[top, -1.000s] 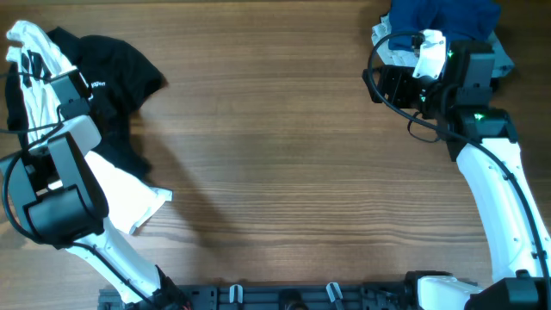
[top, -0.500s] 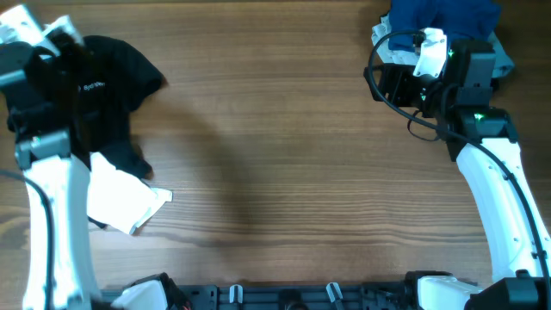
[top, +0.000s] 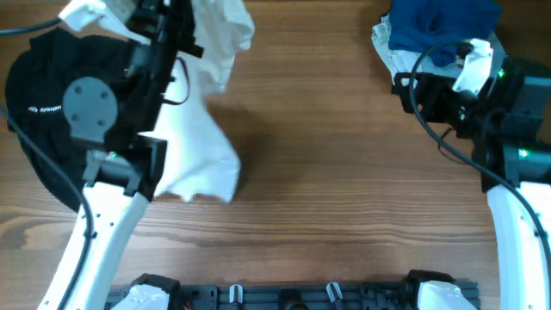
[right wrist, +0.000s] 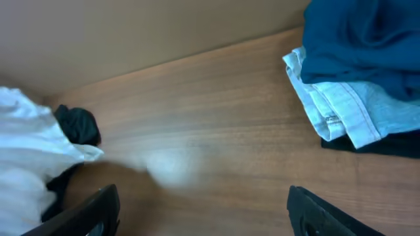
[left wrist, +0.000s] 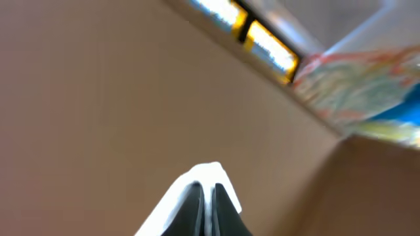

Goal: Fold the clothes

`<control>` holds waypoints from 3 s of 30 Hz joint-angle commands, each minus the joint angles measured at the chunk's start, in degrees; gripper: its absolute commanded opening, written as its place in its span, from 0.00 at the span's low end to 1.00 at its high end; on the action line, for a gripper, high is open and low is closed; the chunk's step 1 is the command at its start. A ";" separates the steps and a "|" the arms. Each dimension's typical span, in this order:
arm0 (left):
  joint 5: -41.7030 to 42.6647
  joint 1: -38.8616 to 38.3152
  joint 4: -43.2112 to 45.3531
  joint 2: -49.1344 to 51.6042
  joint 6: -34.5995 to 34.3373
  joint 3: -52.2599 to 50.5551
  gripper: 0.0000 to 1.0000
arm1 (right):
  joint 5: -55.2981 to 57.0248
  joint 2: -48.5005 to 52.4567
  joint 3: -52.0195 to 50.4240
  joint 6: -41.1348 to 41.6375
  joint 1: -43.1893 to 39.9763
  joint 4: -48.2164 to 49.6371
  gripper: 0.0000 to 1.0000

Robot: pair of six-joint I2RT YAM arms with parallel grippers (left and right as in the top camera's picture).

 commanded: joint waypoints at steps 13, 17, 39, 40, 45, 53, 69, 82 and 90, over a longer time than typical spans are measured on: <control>9.64 -12.13 -9.25 5.81 -8.70 10.27 0.04 | -21.88 8.66 1.11 -17.20 2.29 5.49 0.86; 10.62 -12.13 -12.94 4.57 -8.72 10.27 0.04 | -24.00 13.38 1.11 -17.14 7.32 11.72 0.86; 15.50 -10.78 -27.67 3.98 -9.97 10.27 0.04 | -15.67 19.71 1.11 -12.66 16.37 28.94 0.51; 15.85 -10.64 -27.67 3.98 -9.97 10.27 0.04 | -15.67 19.71 1.11 -12.66 16.11 28.87 0.51; 16.17 -10.01 -28.96 3.98 -9.97 10.27 0.04 | -12.46 19.71 1.11 -12.81 15.82 27.78 0.14; 16.17 -5.11 -35.65 2.16 -9.94 10.27 0.04 | -13.03 18.73 1.20 -12.48 11.63 27.50 0.04; 20.35 11.19 -11.45 -2.67 -19.85 10.27 0.04 | -0.02 -0.68 20.09 -14.36 8.24 6.10 0.04; 27.67 11.26 -29.81 -10.29 -13.07 10.27 0.04 | 2.97 -8.63 26.40 -13.70 8.31 -6.34 0.04; 29.62 7.13 -57.27 -1.09 8.39 10.27 0.04 | 2.80 5.51 26.40 -9.57 8.39 -4.70 0.04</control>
